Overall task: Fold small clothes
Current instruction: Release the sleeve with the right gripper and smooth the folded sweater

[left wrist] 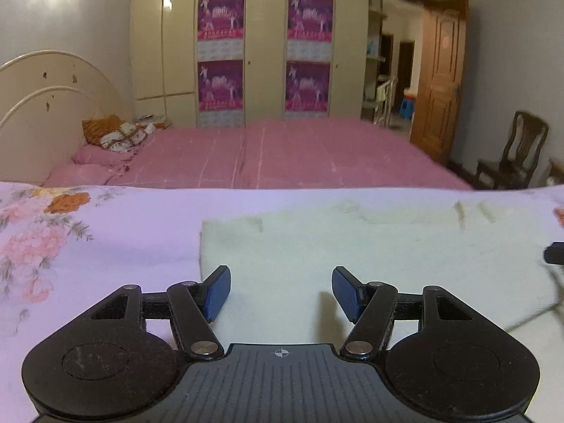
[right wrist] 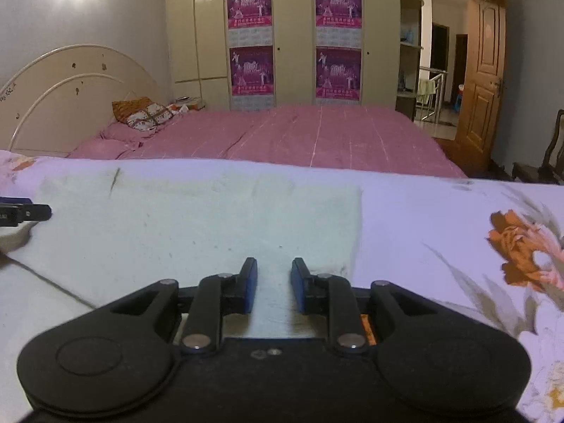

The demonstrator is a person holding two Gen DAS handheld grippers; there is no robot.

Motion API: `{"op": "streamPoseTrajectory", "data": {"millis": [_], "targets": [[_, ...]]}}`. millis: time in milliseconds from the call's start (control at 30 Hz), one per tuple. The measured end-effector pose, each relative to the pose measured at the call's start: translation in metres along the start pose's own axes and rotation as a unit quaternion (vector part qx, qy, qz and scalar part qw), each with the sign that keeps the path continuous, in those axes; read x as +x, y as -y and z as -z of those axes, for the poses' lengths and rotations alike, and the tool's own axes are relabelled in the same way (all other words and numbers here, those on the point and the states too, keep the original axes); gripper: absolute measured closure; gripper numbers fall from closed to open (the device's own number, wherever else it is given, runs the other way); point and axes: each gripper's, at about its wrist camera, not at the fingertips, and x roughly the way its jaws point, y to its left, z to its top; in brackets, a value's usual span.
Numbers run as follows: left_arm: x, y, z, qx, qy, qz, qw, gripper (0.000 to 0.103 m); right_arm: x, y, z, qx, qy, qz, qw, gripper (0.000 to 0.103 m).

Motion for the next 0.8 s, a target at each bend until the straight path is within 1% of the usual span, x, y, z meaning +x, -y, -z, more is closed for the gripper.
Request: {"op": "streamPoseTrajectory", "data": {"millis": [67, 100, 133, 167, 233, 300, 367, 467, 567, 633, 667, 700, 800], "targets": [[0.01, 0.002, 0.01, 0.016, -0.034, -0.007, 0.9993, 0.038, -0.01, -0.001, 0.002, 0.003, 0.015, -0.01, 1.0, 0.079], [0.009, 0.002, 0.011, 0.018, -0.028, -0.011, 0.9994, 0.038, -0.007, -0.003, 0.005, -0.001, 0.005, -0.009, 1.0, 0.077], [0.008, 0.003, 0.008, 0.017, -0.033, -0.015, 0.9992, 0.038, 0.0, -0.003, 0.009, -0.005, -0.018, -0.005, 1.0, 0.077], [0.003, 0.005, 0.005, 0.015, -0.036, -0.019, 0.9991, 0.038, 0.001, -0.005, 0.011, -0.009, -0.017, -0.002, 1.0, 0.077], [-0.012, 0.012, 0.001, 0.014, -0.031, -0.019, 0.9992, 0.035, -0.005, -0.007, 0.005, -0.003, -0.022, 0.002, 1.0, 0.076], [-0.032, 0.021, 0.003, 0.022, -0.022, -0.022, 0.9993, 0.016, -0.02, -0.007, 0.0, 0.012, -0.005, -0.005, 1.0, 0.072], [-0.052, 0.027, 0.009, 0.028, -0.023, -0.02, 0.9991, 0.016, -0.037, -0.003, 0.0, 0.023, 0.002, -0.003, 1.0, 0.069], [-0.086, 0.022, 0.025, 0.02, -0.036, -0.01, 0.9991, 0.016, -0.061, 0.012, 0.009, 0.062, -0.009, -0.01, 0.998, 0.07], [-0.132, 0.016, 0.053, 0.003, -0.051, -0.001, 0.9987, 0.016, -0.098, 0.031, 0.026, 0.092, -0.017, -0.017, 0.996, 0.069], [-0.159, 0.011, 0.073, -0.009, -0.072, 0.008, 0.9973, 0.026, -0.121, 0.041, 0.04, 0.108, -0.03, -0.026, 0.993, 0.069], [-0.171, 0.007, 0.084, -0.016, -0.084, 0.011, 0.9963, 0.037, -0.133, 0.044, 0.048, 0.12, -0.038, -0.032, 0.992, 0.07], [-0.183, 0.003, 0.094, -0.026, -0.095, 0.016, 0.995, 0.041, -0.146, 0.048, 0.057, 0.136, -0.046, -0.04, 0.989, 0.07], [-0.219, -0.01, 0.123, -0.051, -0.122, 0.031, 0.9907, 0.041, -0.182, 0.059, 0.087, 0.179, -0.073, -0.066, 0.979, 0.07]]}}
